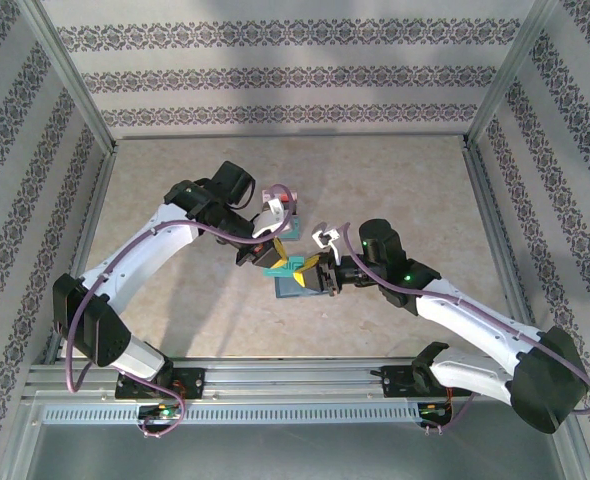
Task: Take the credit cards out of the card holder
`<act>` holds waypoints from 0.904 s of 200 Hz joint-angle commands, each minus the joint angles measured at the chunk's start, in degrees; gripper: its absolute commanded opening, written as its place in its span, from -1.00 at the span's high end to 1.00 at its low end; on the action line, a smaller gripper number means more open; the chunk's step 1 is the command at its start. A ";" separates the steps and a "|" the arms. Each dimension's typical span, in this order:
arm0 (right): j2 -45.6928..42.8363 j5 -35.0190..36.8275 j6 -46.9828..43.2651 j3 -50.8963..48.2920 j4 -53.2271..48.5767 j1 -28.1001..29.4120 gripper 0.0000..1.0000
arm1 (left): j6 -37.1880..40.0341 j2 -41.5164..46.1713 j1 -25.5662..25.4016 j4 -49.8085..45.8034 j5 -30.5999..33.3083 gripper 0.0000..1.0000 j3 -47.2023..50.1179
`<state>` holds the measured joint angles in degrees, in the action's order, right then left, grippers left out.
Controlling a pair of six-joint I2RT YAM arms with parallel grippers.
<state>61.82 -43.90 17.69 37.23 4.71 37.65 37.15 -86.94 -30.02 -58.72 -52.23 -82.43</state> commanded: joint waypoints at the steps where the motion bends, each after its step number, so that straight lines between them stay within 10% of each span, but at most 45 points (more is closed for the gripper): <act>1: -1.20 1.63 -0.91 1.46 0.24 0.13 0.06 | 0.39 0.98 -0.42 1.45 1.46 1.00 0.06; 30: -3.24 6.19 -0.27 0.57 -0.90 -0.63 -0.30 | -1.66 3.03 -0.31 8.25 5.72 1.00 2.90; 48: -4.42 9.39 0.53 -0.20 -1.43 -1.00 -0.96 | -0.57 3.42 0.45 11.69 7.86 1.00 4.39; 181: -5.45 37.98 11.48 -1.55 -8.32 -3.28 -0.96 | 14.38 -11.75 8.08 25.68 10.90 1.00 -0.22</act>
<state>55.96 -11.55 26.44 36.23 -2.48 35.33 46.24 -96.57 -23.18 -36.03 -41.01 -79.96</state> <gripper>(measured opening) 0.982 0.043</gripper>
